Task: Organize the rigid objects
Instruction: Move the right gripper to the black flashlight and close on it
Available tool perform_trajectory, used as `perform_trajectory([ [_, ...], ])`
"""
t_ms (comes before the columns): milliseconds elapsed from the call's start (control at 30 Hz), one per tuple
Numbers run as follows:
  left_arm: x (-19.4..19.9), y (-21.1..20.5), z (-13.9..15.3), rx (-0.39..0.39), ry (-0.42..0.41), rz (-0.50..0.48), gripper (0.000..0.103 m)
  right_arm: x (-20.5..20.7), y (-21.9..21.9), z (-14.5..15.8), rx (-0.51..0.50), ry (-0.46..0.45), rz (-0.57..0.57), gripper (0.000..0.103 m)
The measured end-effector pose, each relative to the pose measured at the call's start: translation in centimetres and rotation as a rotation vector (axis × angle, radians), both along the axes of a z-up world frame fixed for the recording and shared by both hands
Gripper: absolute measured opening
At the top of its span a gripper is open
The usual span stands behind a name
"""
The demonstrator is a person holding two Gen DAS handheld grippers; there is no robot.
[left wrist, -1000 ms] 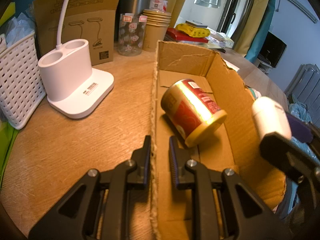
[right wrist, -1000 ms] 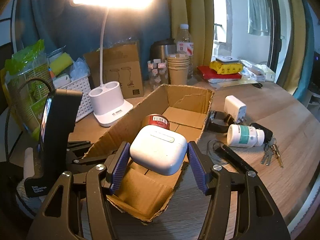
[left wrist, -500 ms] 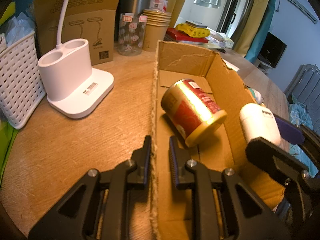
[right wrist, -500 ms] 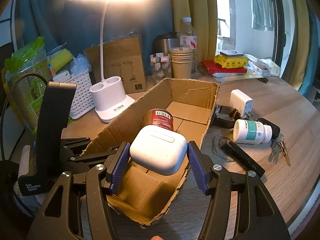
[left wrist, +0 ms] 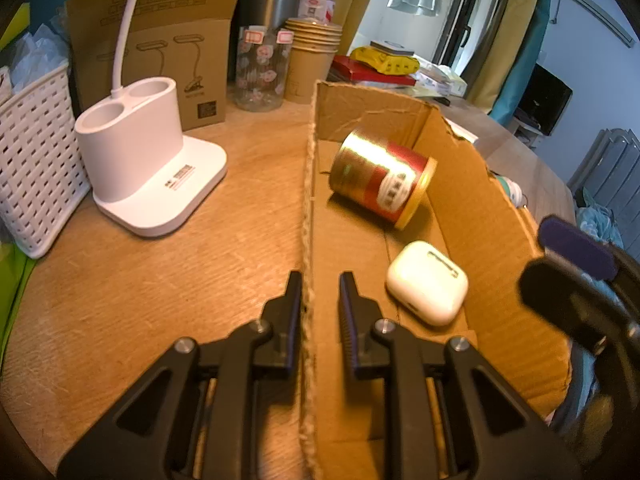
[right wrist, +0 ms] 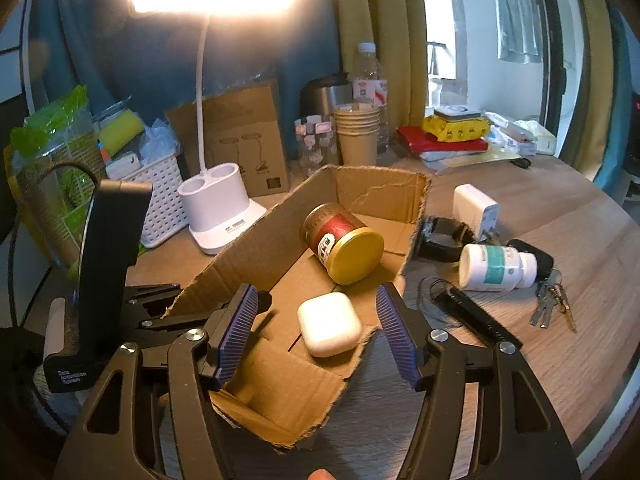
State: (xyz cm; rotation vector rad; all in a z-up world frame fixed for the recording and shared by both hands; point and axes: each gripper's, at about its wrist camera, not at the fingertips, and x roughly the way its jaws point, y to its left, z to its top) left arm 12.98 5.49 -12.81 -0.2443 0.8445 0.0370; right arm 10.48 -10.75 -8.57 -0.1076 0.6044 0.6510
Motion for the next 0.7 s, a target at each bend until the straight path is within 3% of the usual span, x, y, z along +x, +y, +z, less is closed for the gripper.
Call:
perform_trajectory([
  [400, 0.0, 0.0, 0.0, 0.0, 0.0, 0.0, 0.02, 1.1, -4.7, 1.5, 0.031, -0.036, -0.133, 0.065],
  [700, 0.0, 0.0, 0.0, 0.0, 0.0, 0.0, 0.02, 2.1, -6.8, 0.8, 0.011, -0.037, -0.199, 0.065],
])
